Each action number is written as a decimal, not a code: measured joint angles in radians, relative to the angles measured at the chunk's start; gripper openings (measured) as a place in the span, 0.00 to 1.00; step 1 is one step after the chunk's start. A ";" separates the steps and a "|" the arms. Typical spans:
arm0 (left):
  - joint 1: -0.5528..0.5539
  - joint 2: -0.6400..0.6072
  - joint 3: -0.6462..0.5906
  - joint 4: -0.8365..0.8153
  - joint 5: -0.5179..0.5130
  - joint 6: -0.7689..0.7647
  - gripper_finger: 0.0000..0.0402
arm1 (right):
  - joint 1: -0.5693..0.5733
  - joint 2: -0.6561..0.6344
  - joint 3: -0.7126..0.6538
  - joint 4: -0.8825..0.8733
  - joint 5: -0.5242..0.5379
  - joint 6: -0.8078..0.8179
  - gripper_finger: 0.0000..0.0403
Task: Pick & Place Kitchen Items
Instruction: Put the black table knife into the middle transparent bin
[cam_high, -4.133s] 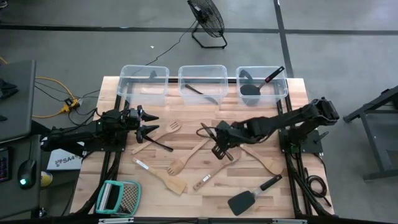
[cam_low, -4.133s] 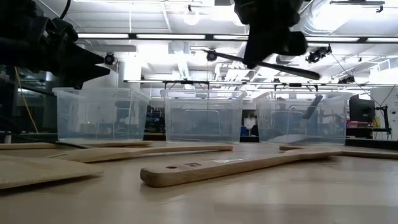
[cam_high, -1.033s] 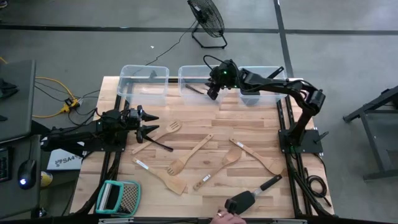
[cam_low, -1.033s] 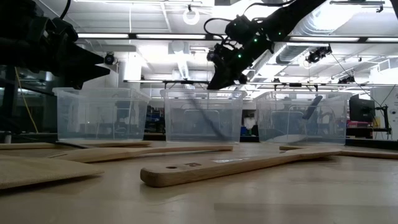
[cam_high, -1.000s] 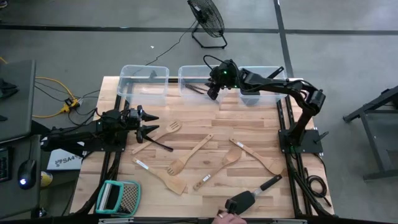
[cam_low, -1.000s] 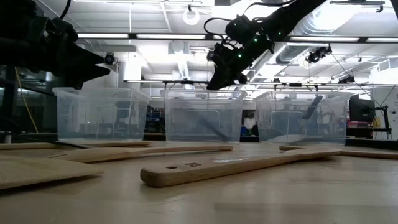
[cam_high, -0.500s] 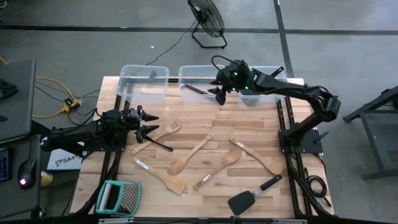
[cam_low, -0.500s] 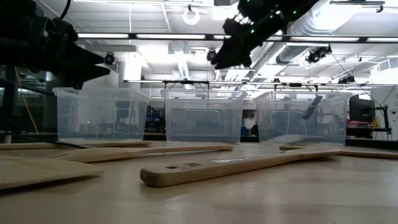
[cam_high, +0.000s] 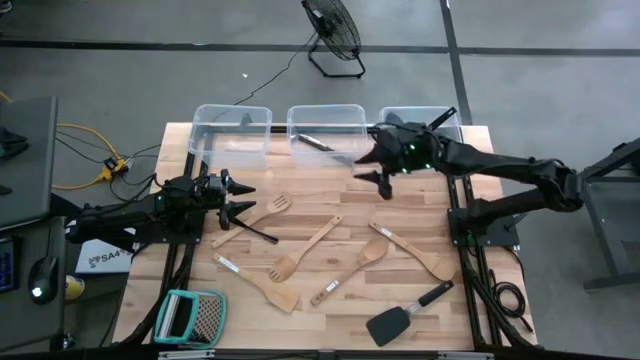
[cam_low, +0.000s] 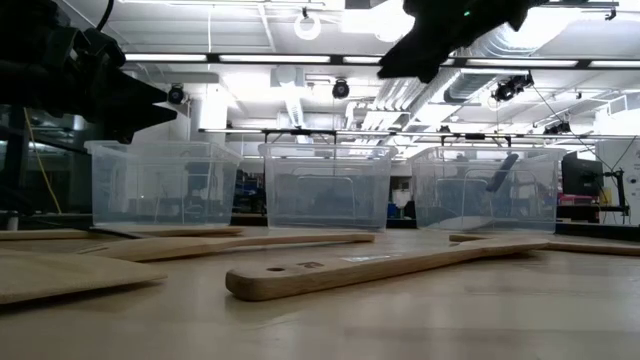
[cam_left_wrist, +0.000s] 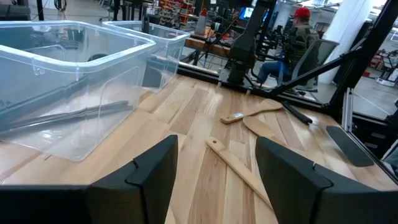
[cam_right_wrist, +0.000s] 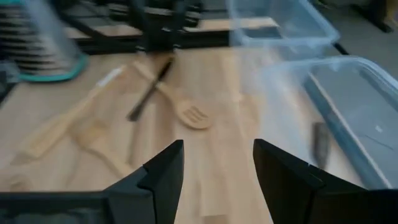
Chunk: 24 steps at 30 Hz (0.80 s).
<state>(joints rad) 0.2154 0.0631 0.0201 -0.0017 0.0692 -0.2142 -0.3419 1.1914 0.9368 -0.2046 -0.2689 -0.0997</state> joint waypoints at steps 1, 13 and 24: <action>0.000 0.000 0.000 0.000 0.000 0.000 0.53 | 0.011 -0.017 -0.014 0.003 -0.014 -0.002 0.46; 0.000 0.000 0.000 0.000 0.000 0.000 0.53 | 0.084 -0.155 -0.122 -0.002 -0.029 -0.036 0.46; 0.000 0.000 0.000 0.000 0.000 0.000 0.53 | 0.085 -0.167 -0.121 -0.020 0.141 -0.030 0.46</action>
<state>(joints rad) 0.2156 0.0628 0.0201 -0.0013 0.0692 -0.2144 -0.2569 1.0239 0.8159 -0.2248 -0.1279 -0.1299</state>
